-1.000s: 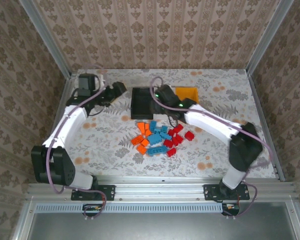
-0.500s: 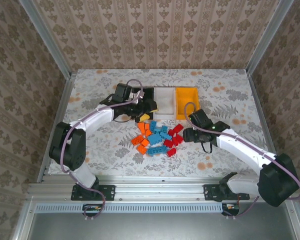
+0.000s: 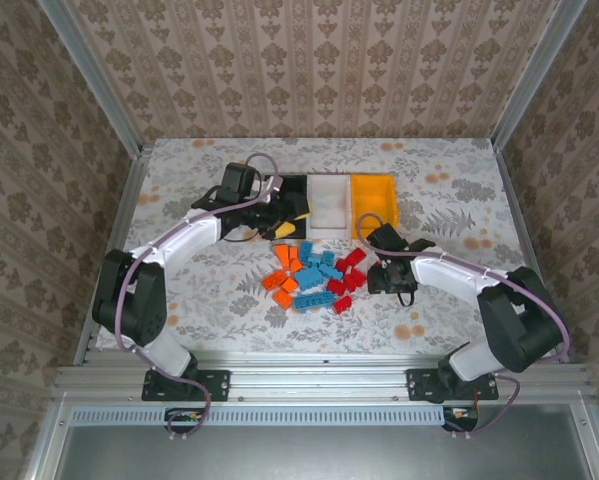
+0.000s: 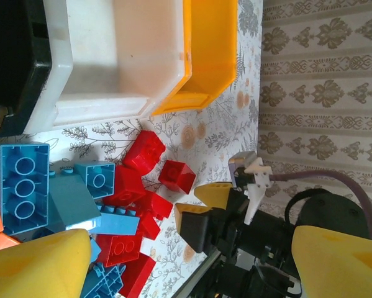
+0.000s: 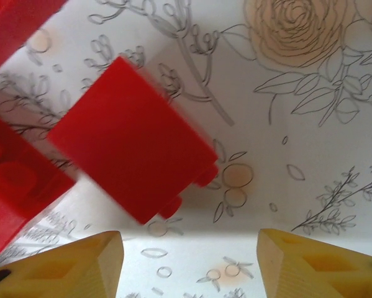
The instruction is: Sort the legos into containers by color
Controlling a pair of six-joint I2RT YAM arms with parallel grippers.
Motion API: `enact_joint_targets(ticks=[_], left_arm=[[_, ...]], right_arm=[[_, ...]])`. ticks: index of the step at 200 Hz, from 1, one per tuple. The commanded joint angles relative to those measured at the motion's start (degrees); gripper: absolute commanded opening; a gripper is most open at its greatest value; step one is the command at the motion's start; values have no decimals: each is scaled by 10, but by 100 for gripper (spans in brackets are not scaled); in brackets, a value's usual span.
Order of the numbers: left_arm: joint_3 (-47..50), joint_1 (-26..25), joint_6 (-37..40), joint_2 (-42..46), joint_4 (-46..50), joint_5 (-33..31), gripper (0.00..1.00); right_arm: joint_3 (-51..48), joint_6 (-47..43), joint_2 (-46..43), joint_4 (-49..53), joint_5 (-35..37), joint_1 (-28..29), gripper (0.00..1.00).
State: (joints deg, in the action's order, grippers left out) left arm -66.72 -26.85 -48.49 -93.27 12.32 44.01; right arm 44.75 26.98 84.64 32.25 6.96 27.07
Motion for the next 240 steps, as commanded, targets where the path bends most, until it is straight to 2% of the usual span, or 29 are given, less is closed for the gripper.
enact_joint_targets(ticks=[1, 27, 31, 48, 73, 98, 115, 139, 154, 163, 171, 187, 212, 240], left_arm=[[-8, 4, -4, 15, -7, 15, 87], [-7, 4, -6, 18, -8, 16, 87], [-8, 20, -6, 18, -8, 17, 87], [-7, 24, -6, 19, -9, 16, 87], [-6, 30, -7, 19, -9, 17, 87], [-7, 34, -9, 20, -10, 17, 87], [-6, 35, -10, 20, -10, 19, 87], [-7, 33, -5, 16, 5, 8, 87], [-7, 18, -8, 3, 1, 13, 87], [-9, 12, -10, -12, -3, 26, 87], [-15, -14, -10, -26, 1, 41, 86], [-28, -24, -4, -36, 16, 52, 85], [-29, 3, 11, -5, 37, 24, 84], [-38, 44, 17, 18, 57, 17, 85]], right_arm=[[28, -1, 18, -13, 29, -9, 62], [54, -14, 45, -45, 32, -24, 63], [61, -16, 51, -47, 30, -26, 63], [81, -26, 79, -53, 30, -32, 62], [87, -23, 98, -68, 26, -35, 43], [74, -19, 81, -81, 26, -34, 32], [68, -15, 57, -77, 31, -34, 26], [82, -11, -7, -71, 44, -32, 25], [123, -20, -13, -66, 68, -34, 24], [157, -29, 3, -63, 77, -38, 24], [189, -39, 29, -63, 80, -42, 24], [257, -60, 98, -63, 101, -49, 23], [363, -80, 202, -32, 109, -65, 24], [453, -84, 274, 11, 109, -70, 26]])
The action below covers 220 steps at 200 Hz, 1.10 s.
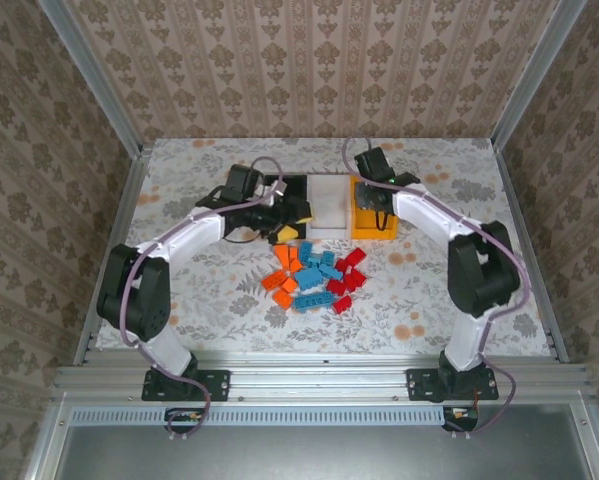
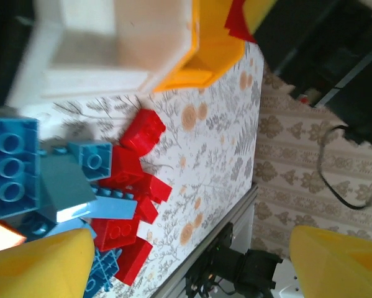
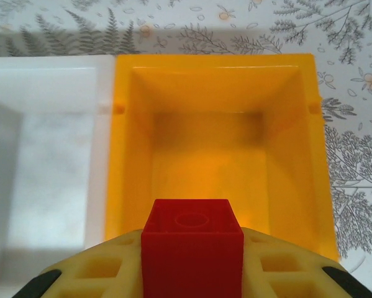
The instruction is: Sort the legos into containers by color
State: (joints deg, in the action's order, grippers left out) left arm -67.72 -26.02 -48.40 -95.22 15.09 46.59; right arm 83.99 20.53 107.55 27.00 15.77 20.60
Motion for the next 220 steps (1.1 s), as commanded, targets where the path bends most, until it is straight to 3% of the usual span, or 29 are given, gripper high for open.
enact_joint_targets(ticks=[1, 49, 93, 124, 174, 220], left_arm=[[-28, 37, 16, 38, 31, -11, 85], [-18, 61, -4, 36, 33, -17, 84], [-11, 65, -17, 32, 28, -17, 84], [-8, 73, -24, 35, 24, -18, 84], [-4, 91, -22, 33, 27, -30, 84], [-6, 92, -19, 31, 33, -35, 84]], right_arm=[[62, -19, 46, 64, 21, -6, 26], [68, -16, 34, 60, 15, 1, 46], [11, -7, -69, 62, 53, 30, 52], [-84, 50, -127, 22, 18, 121, 54], [-117, 165, -70, -15, 1, 253, 66], [-70, 188, 15, 18, 25, 280, 64]])
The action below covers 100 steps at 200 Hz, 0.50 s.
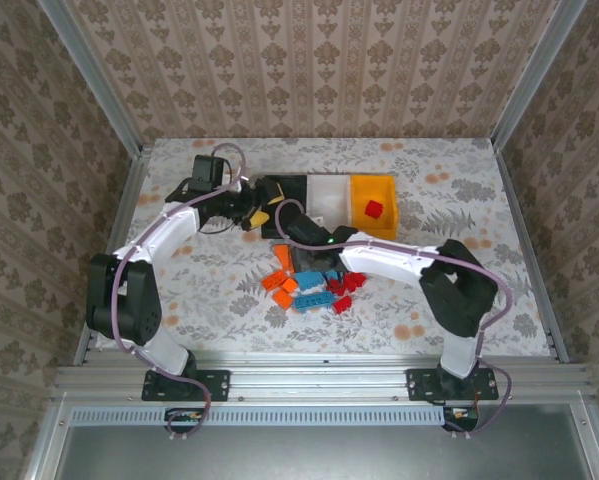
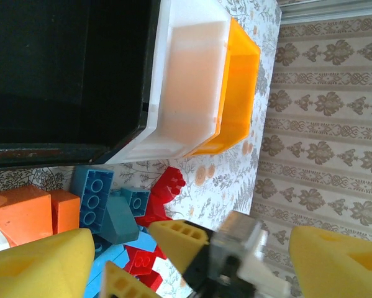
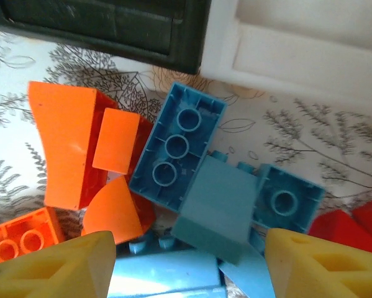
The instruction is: Sort the legos into containers by color
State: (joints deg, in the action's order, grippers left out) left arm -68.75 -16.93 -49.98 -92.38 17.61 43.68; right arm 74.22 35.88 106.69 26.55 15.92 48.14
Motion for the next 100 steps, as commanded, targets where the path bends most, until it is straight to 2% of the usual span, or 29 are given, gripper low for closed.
enact_joint_targets(ticks=[1, 70, 100], left_arm=[[5, 1, -3, 2, 8, -6, 84], [6, 2, -9, 6, 6, -3, 84], [6, 3, -7, 7, 5, -4, 84]], right_arm=[[27, 35, 24, 23, 24, 5, 64], [20, 53, 48, -8, 28, 2, 51], [35, 56, 59, -2, 34, 2, 49]])
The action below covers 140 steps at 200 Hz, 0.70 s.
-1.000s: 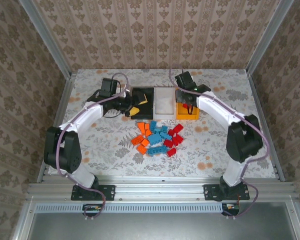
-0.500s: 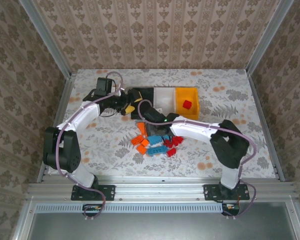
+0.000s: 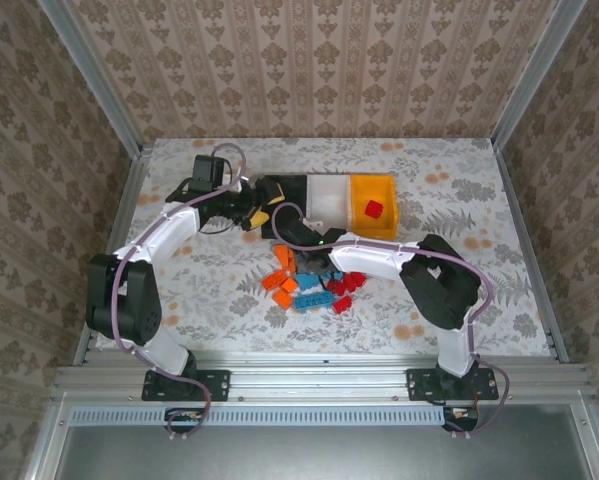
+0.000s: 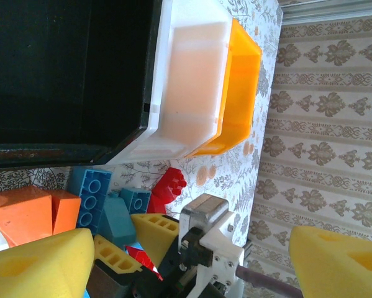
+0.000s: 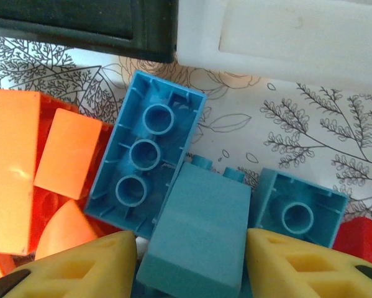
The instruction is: Sort the legos into containers by color
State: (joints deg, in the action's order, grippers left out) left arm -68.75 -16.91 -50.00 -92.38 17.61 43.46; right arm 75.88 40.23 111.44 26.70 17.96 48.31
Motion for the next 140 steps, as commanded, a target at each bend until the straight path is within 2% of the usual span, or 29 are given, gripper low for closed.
enact_joint_targets(ticks=[1, 41, 76, 140], left_arm=[[6, 3, -7, 6, 5, -2, 84], [6, 3, -9, 6, 5, 0, 84], [6, 3, -9, 6, 5, 0, 84], [6, 3, -9, 7, 3, 2, 84]], right_arm=[[18, 13, 11, -4, 13, 1, 48], [16, 6, 7, -5, 27, -1, 43], [14, -4, 3, -14, 27, 0, 33], [-3, -22, -61, -8, 63, 6, 32]])
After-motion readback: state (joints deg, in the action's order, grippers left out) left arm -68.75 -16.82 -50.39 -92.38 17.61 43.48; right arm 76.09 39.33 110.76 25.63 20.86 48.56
